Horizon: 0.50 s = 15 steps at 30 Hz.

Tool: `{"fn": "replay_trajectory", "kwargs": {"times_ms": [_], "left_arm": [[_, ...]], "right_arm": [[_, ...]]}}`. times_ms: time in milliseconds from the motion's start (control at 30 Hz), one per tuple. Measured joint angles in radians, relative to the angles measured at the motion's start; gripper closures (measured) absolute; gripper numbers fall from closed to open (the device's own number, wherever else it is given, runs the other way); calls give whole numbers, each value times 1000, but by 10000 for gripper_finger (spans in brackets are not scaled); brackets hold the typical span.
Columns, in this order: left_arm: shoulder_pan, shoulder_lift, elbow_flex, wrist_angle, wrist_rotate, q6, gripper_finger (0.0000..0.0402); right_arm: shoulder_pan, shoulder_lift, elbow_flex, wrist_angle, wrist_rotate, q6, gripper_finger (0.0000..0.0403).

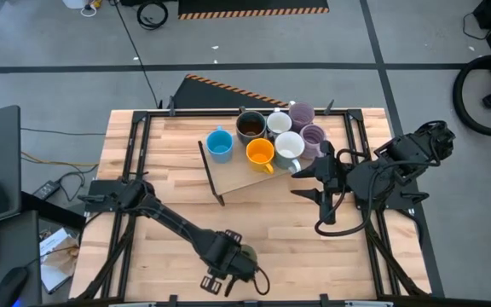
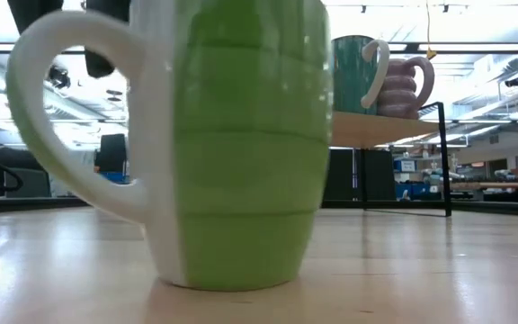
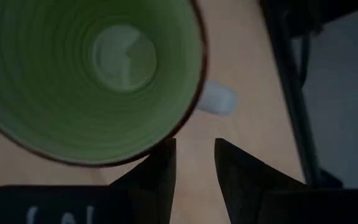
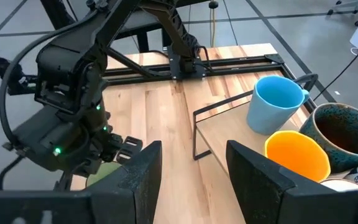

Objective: Place coffee mugs
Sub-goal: Put the green mug on the shelf

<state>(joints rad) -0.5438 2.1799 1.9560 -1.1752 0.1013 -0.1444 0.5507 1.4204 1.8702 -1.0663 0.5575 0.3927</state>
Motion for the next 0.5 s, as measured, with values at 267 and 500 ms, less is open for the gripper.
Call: {"fn": "replay_trajectory", "kwargs": {"times_ms": [267,500], "left_arm": [[-41,0,0,111,-1,-80,286],[-73,0,0,200,-16,-27,286]], "right_arm": [[1,0,0,-1,-40,0,218],[7,0,0,-30,-2,83,218]]}}
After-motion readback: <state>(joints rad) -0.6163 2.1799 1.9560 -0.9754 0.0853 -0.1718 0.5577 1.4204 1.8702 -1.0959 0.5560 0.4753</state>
